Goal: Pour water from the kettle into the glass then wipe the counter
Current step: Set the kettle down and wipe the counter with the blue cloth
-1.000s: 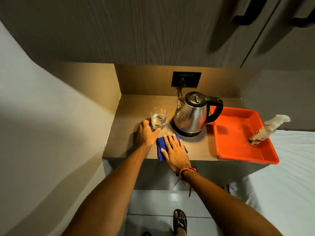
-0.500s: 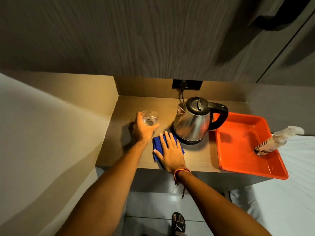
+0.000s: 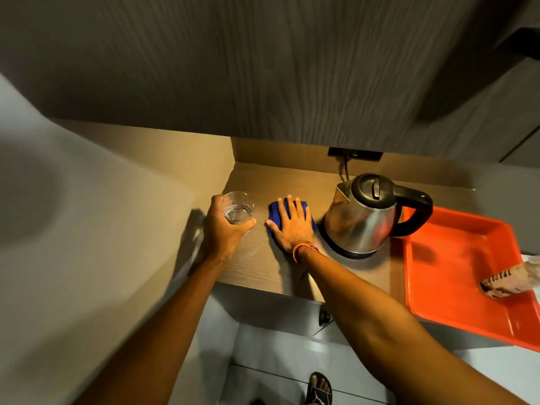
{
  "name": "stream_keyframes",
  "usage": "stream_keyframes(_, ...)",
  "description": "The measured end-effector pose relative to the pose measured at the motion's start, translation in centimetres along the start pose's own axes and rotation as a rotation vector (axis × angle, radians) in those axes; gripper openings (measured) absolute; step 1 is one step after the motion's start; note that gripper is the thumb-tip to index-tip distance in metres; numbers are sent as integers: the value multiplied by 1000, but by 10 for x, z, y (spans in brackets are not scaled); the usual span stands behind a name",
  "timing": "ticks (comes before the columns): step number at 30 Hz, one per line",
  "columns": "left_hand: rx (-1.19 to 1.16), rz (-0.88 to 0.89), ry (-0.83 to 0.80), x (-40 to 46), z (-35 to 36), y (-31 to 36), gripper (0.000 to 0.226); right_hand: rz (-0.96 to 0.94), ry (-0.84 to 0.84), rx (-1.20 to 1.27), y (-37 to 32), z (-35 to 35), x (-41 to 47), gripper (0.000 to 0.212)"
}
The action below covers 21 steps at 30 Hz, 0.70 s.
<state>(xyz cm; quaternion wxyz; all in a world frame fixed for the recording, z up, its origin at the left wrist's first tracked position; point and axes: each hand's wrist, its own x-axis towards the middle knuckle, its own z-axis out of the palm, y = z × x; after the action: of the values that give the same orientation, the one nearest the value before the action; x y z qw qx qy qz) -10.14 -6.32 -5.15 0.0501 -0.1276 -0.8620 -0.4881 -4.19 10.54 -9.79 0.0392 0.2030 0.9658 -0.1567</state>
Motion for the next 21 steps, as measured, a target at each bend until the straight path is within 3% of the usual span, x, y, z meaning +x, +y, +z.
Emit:
stream_keyframes(6, -28, 9, 48, 1, -8, 1, 80, -239, -27, -6, -47, 36, -34, 75)
stream_keyframes(11, -49, 4, 54, 5, 4, 12, 83, -367, 10, -20, -17, 57, -76, 77)
stream_keyframes(16, -61, 13, 30, 3, 16, 20, 86, -287, 37, -27, 32, 43, -80, 84)
stream_keyframes(21, -52, 34, 38, 1, 8, 17, 85, -57, 30, 4, 35, 12, -35, 85)
